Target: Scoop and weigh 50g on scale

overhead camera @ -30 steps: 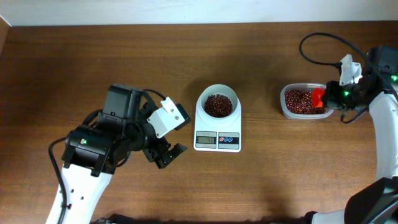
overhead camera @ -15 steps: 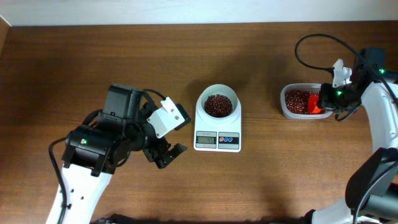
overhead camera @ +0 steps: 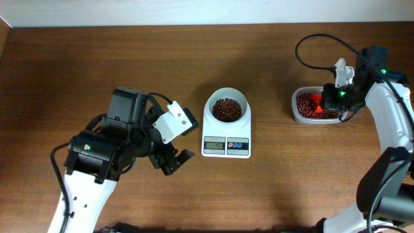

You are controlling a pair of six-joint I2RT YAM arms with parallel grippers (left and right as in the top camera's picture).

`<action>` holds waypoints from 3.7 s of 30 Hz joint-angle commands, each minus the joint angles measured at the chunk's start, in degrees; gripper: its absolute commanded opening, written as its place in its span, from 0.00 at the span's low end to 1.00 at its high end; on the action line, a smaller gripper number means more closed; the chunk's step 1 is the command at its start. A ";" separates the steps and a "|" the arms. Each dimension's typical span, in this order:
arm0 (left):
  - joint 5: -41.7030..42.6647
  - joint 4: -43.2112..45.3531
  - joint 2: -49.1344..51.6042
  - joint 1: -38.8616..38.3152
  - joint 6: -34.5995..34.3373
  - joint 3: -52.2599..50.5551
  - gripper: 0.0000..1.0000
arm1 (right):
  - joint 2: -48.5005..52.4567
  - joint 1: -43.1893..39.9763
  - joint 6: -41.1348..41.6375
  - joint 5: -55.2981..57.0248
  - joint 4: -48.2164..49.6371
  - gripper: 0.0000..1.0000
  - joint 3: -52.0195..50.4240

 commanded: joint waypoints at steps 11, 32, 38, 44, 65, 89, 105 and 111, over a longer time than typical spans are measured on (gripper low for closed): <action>0.83 0.09 0.02 0.28 0.87 0.94 0.99 | 3.10 -3.82 0.85 -9.49 -0.39 0.04 -0.70; 0.83 0.09 0.02 0.28 0.87 0.94 0.99 | 3.08 -16.02 -1.31 -38.32 -2.91 0.04 -0.68; 0.83 0.09 0.02 0.28 0.87 0.94 0.99 | 3.08 -12.24 -1.29 -41.62 -2.89 0.04 -0.66; 0.83 0.09 0.02 0.28 0.87 0.94 0.99 | 3.08 -1.66 0.94 -41.59 -1.77 0.04 -0.63; 0.83 0.09 0.02 0.28 0.87 0.94 0.99 | 3.08 16.83 1.46 -38.93 3.74 0.04 4.48; 0.83 0.09 0.02 0.28 0.87 0.94 0.99 | 1.86 24.59 2.27 -21.18 1.14 0.04 9.14; 0.83 0.09 0.02 0.28 0.87 0.94 0.99 | 1.49 24.85 -1.62 -29.05 3.19 0.04 9.22; 0.83 0.09 0.02 0.28 0.87 0.94 0.99 | 1.49 24.85 -0.68 -23.58 3.54 0.04 9.22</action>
